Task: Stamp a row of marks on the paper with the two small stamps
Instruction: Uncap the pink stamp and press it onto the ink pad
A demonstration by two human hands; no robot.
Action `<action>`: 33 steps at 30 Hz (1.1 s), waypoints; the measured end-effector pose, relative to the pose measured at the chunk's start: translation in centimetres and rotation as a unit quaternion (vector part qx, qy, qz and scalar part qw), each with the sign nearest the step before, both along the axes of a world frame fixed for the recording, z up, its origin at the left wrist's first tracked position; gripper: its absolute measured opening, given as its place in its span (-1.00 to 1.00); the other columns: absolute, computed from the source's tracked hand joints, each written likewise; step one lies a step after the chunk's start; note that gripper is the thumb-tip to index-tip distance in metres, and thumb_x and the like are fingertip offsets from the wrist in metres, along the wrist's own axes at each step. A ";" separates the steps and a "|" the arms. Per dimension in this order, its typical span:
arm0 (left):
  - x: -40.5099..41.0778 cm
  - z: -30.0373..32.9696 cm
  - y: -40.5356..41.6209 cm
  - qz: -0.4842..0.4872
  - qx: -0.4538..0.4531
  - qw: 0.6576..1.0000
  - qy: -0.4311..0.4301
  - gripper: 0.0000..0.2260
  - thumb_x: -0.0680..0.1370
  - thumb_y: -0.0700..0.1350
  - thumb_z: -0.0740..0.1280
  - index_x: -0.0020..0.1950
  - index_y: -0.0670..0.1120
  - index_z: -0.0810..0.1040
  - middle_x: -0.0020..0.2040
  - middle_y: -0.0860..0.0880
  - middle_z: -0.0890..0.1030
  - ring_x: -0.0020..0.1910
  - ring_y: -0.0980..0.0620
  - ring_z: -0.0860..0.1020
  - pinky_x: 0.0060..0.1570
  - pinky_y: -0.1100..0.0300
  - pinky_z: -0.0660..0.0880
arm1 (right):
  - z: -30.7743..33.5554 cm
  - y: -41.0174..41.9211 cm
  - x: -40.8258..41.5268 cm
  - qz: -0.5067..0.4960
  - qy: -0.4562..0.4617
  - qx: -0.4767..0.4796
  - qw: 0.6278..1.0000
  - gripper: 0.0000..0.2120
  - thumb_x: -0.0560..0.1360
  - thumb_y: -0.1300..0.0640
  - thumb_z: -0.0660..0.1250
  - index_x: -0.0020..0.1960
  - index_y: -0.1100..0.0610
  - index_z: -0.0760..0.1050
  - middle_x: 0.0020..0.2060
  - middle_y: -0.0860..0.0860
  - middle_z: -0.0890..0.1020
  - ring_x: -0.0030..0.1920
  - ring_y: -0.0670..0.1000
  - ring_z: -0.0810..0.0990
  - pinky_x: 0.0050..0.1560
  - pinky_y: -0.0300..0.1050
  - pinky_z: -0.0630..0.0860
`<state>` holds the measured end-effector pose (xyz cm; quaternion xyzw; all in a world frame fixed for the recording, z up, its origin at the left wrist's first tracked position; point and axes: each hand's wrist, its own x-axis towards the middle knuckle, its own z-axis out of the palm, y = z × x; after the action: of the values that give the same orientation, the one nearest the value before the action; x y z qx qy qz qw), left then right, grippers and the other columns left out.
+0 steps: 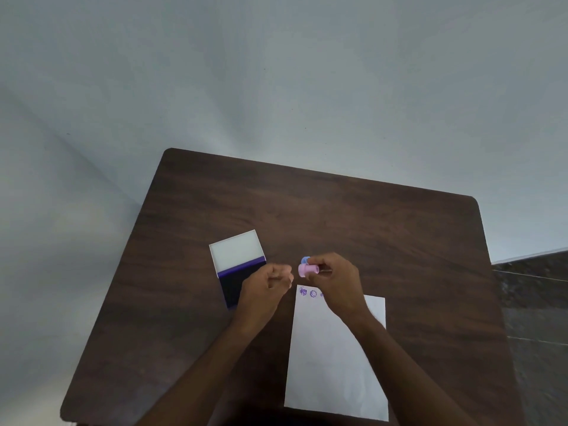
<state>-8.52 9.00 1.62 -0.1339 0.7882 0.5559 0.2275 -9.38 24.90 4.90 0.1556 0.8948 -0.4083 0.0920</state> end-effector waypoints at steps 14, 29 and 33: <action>1.0 2.3 -3.3 0.069 0.155 0.985 0.017 -0.76 0.43 -0.16 0.51 0.09 -0.12 0.68 -0.07 -0.06 0.74 -0.07 -0.04 0.70 0.02 0.14 0.62 | 1.0 -2.9 1.0 0.044 -0.018 -0.121 0.991 -0.75 0.41 0.15 0.50 0.07 0.18 0.66 -0.09 0.08 0.72 -0.14 -0.02 0.67 -0.02 -0.24 0.61; 1.6 3.2 -4.2 0.051 0.171 0.983 0.049 -0.73 0.42 -0.16 0.51 0.11 -0.11 0.69 -0.05 -0.06 0.74 -0.06 -0.07 0.70 0.11 0.00 0.61 | 1.6 -3.4 1.5 0.043 -0.036 -0.169 0.984 -0.76 0.45 0.21 0.45 0.10 0.23 0.64 -0.10 0.11 0.70 -0.17 -0.03 0.65 -0.09 -0.38 0.57; 1.6 3.3 -4.0 0.050 0.166 0.984 0.050 -0.73 0.41 -0.16 0.52 0.11 -0.11 0.69 -0.05 -0.05 0.74 -0.05 -0.04 0.70 0.11 0.05 0.60 | 1.6 -3.2 1.5 0.045 -0.036 -0.170 0.984 -0.76 0.45 0.21 0.45 0.10 0.22 0.63 -0.08 0.13 0.71 -0.15 -0.02 0.65 -0.09 -0.39 0.57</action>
<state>-6.96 5.01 4.90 -0.1057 0.6880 0.6954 0.1785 -7.84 21.68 6.48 0.1118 0.8147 -0.5438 0.1676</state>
